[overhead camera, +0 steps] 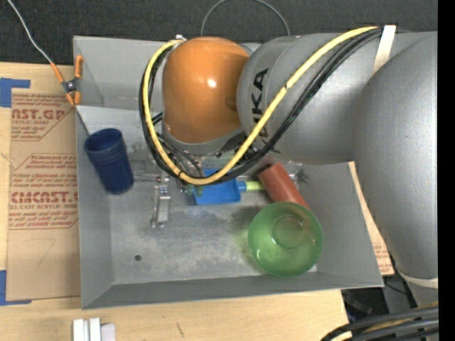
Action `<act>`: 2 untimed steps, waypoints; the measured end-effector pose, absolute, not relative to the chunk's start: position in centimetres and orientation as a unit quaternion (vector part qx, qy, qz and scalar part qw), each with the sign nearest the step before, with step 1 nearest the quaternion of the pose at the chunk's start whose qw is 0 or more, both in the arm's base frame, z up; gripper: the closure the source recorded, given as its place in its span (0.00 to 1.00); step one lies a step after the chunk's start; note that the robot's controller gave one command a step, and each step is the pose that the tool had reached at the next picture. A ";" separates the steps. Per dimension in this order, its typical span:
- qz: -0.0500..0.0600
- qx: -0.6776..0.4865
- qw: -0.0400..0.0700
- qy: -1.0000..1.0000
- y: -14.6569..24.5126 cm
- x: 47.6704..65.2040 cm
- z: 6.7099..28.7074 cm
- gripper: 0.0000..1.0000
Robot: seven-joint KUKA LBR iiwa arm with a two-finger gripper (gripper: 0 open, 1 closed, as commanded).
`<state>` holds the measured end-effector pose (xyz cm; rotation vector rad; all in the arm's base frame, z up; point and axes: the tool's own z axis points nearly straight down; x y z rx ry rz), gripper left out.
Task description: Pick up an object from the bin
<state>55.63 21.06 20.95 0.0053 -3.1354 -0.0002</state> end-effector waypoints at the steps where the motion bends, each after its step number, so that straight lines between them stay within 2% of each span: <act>1: -0.001 0.000 -0.001 -1.000 20.9 55.8 21.4 0.00; 2: 0.001 0.022 0.005 -1.000 18.5 57.7 14.6 0.00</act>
Offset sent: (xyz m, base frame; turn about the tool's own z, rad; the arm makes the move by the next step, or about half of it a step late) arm 0.0215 -0.0238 -0.0599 -0.0424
